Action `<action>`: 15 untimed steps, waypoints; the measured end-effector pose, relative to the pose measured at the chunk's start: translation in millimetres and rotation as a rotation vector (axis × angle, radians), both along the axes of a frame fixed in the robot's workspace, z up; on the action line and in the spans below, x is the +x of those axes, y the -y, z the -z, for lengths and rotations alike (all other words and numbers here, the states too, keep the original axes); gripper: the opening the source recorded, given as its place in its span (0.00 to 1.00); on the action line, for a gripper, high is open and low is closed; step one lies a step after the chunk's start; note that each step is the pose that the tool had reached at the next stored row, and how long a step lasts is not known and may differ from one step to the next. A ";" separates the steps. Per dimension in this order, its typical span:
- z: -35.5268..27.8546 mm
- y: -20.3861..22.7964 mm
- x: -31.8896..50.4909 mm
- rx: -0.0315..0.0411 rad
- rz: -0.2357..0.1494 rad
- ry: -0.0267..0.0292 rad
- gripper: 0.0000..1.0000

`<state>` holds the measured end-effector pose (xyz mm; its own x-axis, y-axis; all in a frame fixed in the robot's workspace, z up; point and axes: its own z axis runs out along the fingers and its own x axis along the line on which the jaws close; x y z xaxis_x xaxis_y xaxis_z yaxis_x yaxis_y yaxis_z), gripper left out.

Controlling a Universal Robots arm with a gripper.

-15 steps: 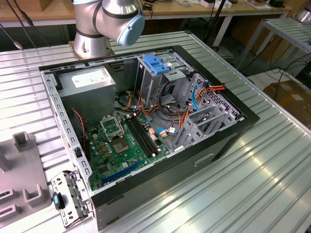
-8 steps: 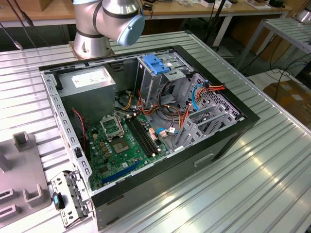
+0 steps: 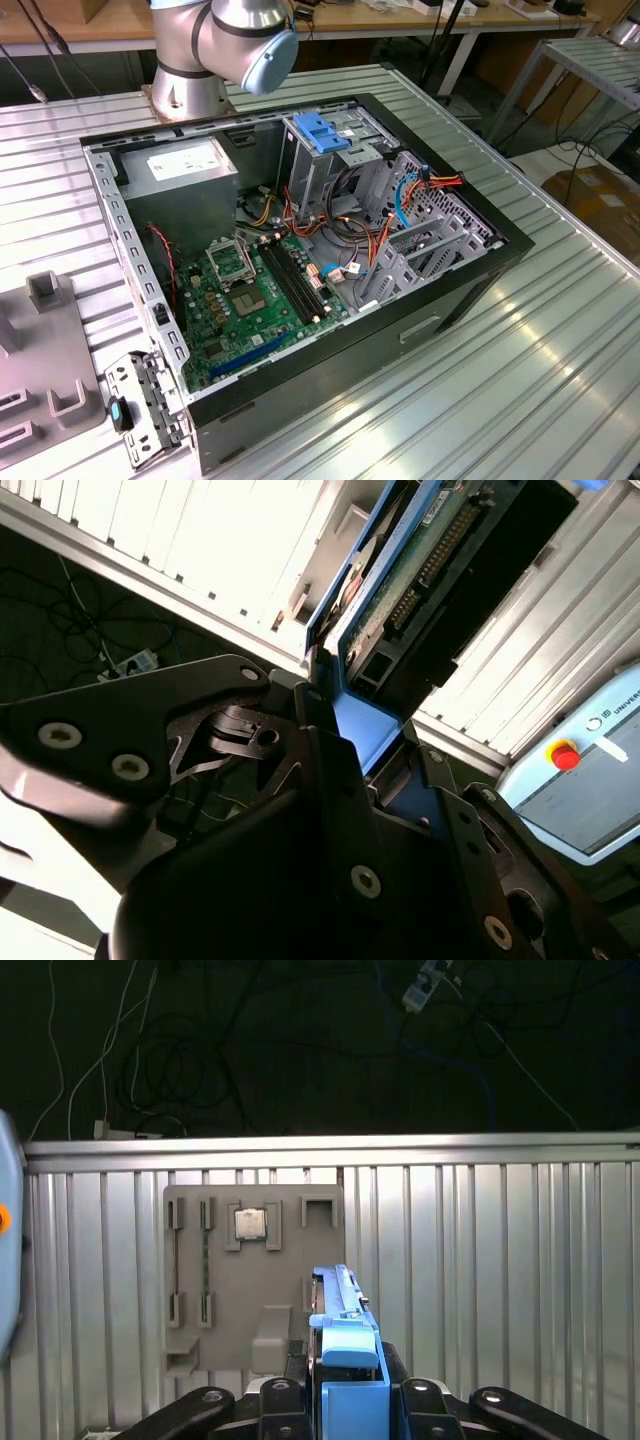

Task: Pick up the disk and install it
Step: 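Pick up the disk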

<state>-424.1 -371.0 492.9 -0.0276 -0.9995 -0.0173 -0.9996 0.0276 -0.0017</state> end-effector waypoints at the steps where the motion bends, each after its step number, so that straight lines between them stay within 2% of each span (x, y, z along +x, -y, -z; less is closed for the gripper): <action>1: 0.0 0.0 1.0 0.0000 0.000 0.0000 0.37; 15: 0.0 0.0 17.8 0.0000 0.000 0.0000 0.37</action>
<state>-406.3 -371.0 492.9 -0.0275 -0.9995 -0.0173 -0.9996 0.0276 -0.0017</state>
